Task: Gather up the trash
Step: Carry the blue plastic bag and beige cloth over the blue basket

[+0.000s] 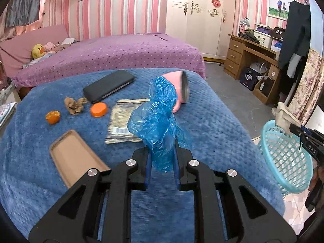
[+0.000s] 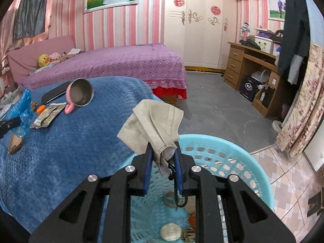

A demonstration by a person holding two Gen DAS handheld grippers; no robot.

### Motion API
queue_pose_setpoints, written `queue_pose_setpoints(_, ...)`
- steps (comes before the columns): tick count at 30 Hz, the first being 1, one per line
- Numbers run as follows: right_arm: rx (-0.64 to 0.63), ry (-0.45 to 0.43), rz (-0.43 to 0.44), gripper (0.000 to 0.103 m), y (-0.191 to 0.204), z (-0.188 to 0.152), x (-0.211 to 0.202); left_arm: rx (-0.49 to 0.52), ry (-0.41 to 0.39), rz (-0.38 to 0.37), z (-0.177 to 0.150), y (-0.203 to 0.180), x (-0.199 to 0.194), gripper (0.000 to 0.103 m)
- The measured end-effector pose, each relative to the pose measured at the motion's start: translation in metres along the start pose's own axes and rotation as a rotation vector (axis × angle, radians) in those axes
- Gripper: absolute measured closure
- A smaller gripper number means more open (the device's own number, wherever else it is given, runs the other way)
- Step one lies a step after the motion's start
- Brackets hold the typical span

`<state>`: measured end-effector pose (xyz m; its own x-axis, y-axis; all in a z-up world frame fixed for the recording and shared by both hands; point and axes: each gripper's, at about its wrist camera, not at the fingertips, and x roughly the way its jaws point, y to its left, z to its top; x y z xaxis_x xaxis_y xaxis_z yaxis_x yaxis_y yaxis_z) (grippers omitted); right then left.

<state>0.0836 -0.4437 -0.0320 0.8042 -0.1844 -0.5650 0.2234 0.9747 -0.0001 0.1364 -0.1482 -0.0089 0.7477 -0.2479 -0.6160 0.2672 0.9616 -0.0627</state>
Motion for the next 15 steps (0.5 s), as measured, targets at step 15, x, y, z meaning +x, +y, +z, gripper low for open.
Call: queue_pose_setpoints(15,0.040,-0.002,-0.056,0.083,-0.050,-0.015,-0.006,0.059,0.010,-0.117,-0.003,-0.098,0.018,0.087)
